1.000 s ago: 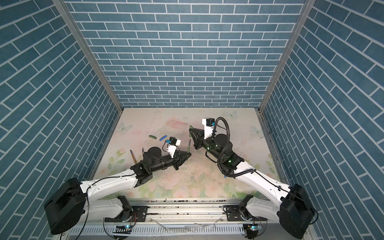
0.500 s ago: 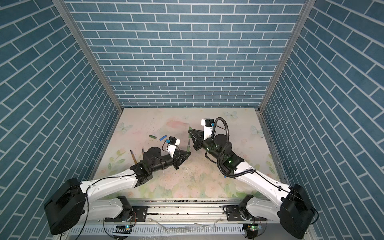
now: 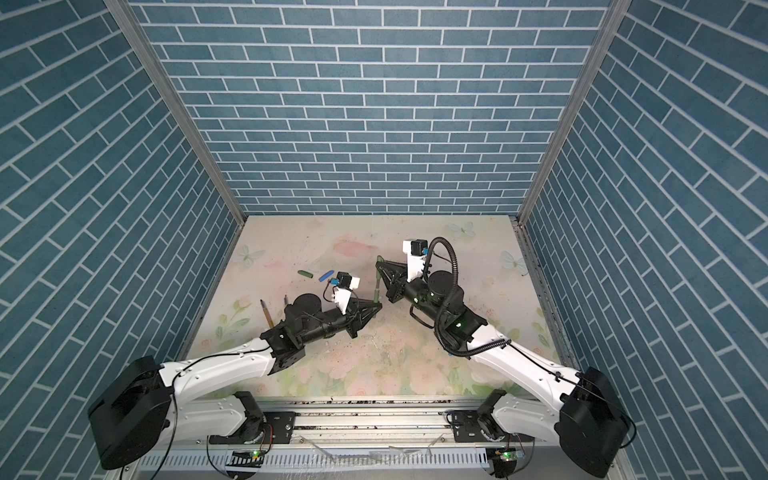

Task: Insert the pens into the pen caps
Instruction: 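Swing the right gripper over the upright green pen, cap pointing down, then lower the green cap onto the pen tip held by the left gripper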

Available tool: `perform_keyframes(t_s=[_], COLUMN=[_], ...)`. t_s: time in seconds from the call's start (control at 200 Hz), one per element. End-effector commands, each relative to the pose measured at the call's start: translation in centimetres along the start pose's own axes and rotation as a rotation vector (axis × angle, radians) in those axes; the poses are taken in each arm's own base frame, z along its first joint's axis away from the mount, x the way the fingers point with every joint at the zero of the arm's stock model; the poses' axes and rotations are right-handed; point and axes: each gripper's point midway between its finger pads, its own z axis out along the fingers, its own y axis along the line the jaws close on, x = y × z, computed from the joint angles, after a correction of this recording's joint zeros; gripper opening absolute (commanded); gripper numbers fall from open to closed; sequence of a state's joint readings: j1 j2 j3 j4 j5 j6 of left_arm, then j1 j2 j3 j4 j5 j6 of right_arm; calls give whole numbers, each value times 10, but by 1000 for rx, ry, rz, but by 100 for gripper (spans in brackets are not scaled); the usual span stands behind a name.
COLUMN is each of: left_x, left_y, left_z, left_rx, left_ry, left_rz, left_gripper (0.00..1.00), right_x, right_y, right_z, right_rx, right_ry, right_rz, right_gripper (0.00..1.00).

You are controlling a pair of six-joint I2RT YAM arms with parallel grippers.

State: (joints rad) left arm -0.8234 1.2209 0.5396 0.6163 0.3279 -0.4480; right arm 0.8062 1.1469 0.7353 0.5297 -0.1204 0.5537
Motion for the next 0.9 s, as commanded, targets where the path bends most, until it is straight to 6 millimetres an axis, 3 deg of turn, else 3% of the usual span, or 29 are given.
perform_keyframes(t_s=[0.0,0.315,0.505,0.645,0.8,0.895], left_x=[-27,-42,-52,-57,-44,-40], left_y=[-9,-15,-17,-20,-14,-11], left_z=[-4,-3,-2,2,6,8], left_rx=[18,31,18,12,-7,-13], left_ry=[-102,-142,-154,-122,-71,-61], left_rz=[1,5,42,117,191,219], left_gripper=[0,0,0,0,0,0], right_x=[14,19,34,33,11,1], right_y=[5,3,6,9,11,15], right_z=[0,-6,-3,-8,-21,-26], right_rx=[-33,-27,-54,-51,22,48], right_ry=[28,37,87,119,141,178], right_rz=[35,43,66,59,-23,-76], right_gripper=[9,9,14,27,44,47])
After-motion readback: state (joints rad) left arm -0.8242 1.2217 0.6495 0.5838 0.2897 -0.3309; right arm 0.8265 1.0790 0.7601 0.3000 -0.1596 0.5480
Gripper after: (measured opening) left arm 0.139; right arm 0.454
